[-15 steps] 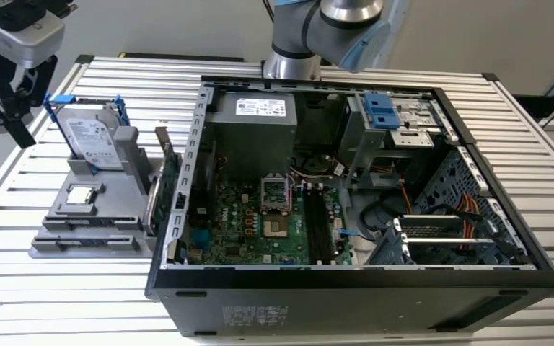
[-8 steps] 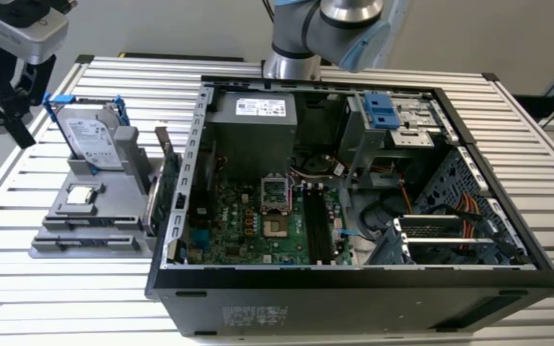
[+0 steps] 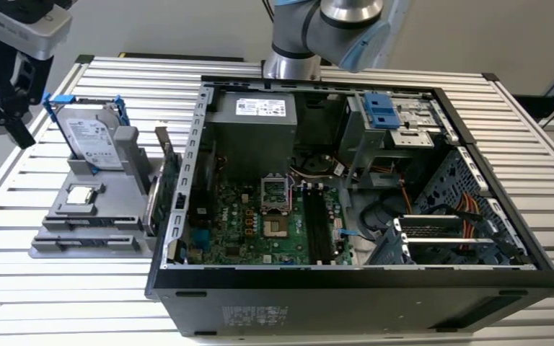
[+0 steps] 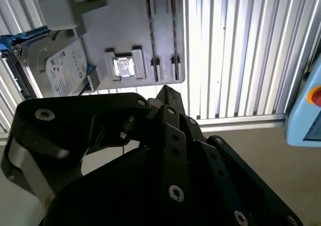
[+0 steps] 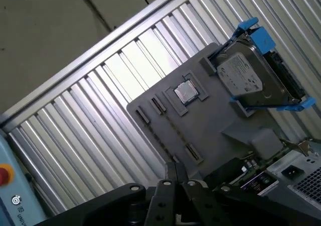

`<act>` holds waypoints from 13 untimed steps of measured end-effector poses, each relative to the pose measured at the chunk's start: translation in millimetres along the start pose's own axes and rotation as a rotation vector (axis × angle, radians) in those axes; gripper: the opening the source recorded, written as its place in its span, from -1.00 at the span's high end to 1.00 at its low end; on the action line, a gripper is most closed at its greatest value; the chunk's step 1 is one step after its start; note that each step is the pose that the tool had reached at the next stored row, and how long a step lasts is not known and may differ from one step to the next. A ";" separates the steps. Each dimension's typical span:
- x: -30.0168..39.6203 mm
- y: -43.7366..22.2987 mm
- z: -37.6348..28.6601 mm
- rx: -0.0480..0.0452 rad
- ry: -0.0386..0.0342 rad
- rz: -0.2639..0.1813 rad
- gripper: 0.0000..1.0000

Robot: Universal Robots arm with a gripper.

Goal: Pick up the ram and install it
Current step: 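Pick up the ram and move it above insertion slot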

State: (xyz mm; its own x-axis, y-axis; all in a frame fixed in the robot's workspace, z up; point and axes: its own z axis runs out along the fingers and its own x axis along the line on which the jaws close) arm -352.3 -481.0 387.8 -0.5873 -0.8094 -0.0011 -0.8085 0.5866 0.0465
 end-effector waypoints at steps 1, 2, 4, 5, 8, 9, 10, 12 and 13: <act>0.0 0.0 0.0 0.0000 0.0005 -0.009 1.00; 0.0 0.0 0.0 0.0000 0.0010 -0.020 1.00; 0.0 -0.1 0.0 0.0000 0.0020 -0.043 1.00; 0.0 -0.1 0.0 -0.0001 0.0025 -0.054 1.00; 0.0 -0.1 0.0 0.0000 0.0040 -0.084 1.00; 0.0 0.0 0.0 0.0000 0.0046 -0.094 1.00; 0.0 -0.1 0.0 0.0000 0.0050 -0.104 1.00; 0.0 0.0 0.0 0.0000 0.0060 -0.124 1.00; 0.0 -0.1 0.0 0.0001 0.0066 -0.135 1.00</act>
State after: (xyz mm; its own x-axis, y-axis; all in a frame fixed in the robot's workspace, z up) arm -352.3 -481.1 387.7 -0.4728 -0.8812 -0.0008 -0.8802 0.4723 0.0463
